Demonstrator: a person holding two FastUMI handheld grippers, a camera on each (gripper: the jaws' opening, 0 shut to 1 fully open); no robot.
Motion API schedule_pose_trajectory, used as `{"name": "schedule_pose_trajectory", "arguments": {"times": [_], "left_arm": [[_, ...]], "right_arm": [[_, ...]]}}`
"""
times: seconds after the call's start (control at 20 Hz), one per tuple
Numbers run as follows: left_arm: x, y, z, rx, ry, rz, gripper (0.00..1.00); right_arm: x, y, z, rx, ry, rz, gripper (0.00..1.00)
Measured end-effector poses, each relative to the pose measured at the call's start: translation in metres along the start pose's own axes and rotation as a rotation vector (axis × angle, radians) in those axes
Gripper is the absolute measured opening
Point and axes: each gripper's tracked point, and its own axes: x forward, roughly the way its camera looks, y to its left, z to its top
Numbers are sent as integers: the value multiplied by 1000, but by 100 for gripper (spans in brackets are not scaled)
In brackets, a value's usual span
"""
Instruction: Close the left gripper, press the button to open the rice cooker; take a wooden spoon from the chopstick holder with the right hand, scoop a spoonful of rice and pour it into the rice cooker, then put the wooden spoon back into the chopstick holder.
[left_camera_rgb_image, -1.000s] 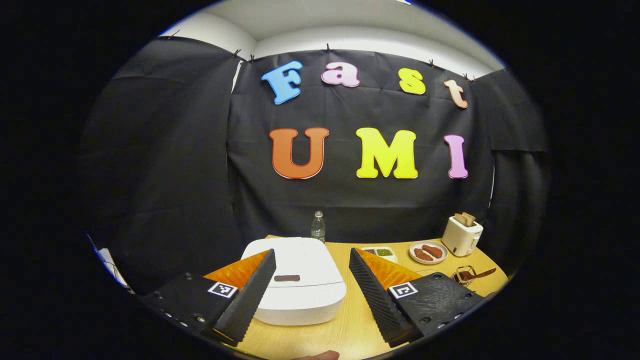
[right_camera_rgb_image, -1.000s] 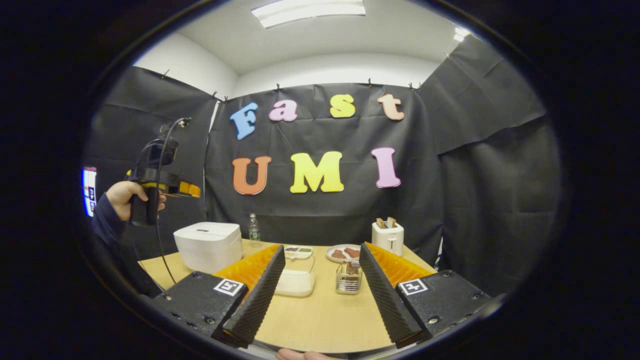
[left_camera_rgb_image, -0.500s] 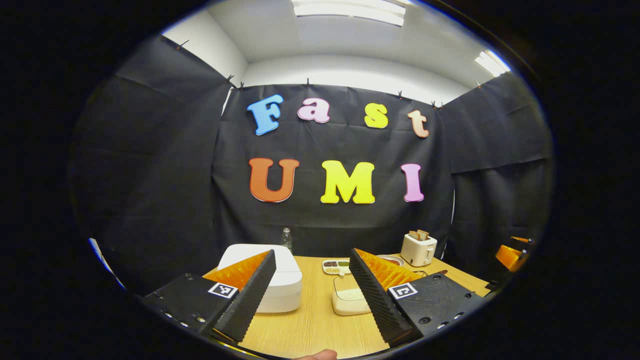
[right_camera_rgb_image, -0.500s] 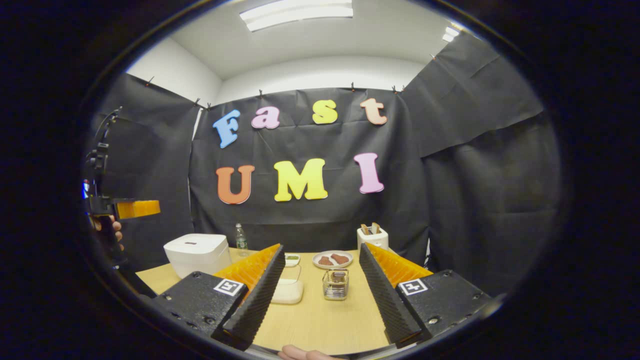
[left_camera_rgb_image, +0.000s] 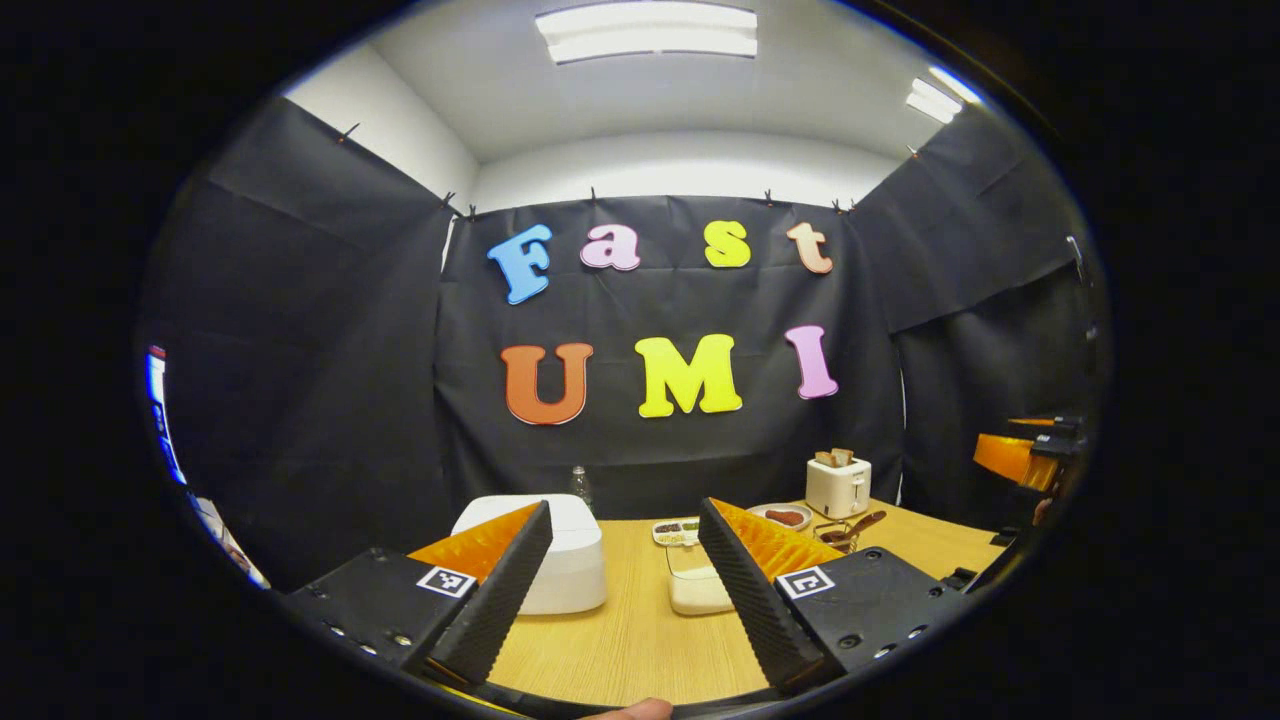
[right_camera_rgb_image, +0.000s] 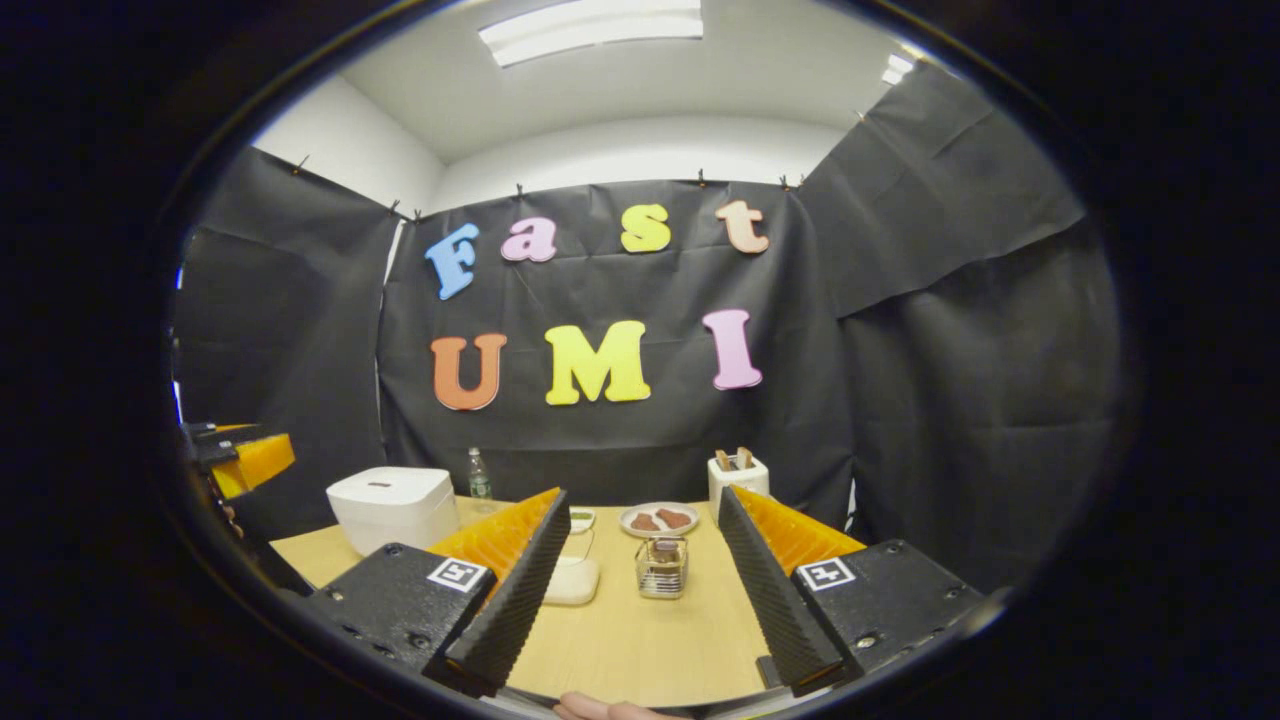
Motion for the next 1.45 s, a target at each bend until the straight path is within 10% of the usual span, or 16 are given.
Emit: {"name": "schedule_pose_trajectory", "arguments": {"times": [1.45], "left_arm": [[-7,26,-6,-79,24,55,95]], "right_arm": [[6,29,-22,-29,28,40,97]]}}
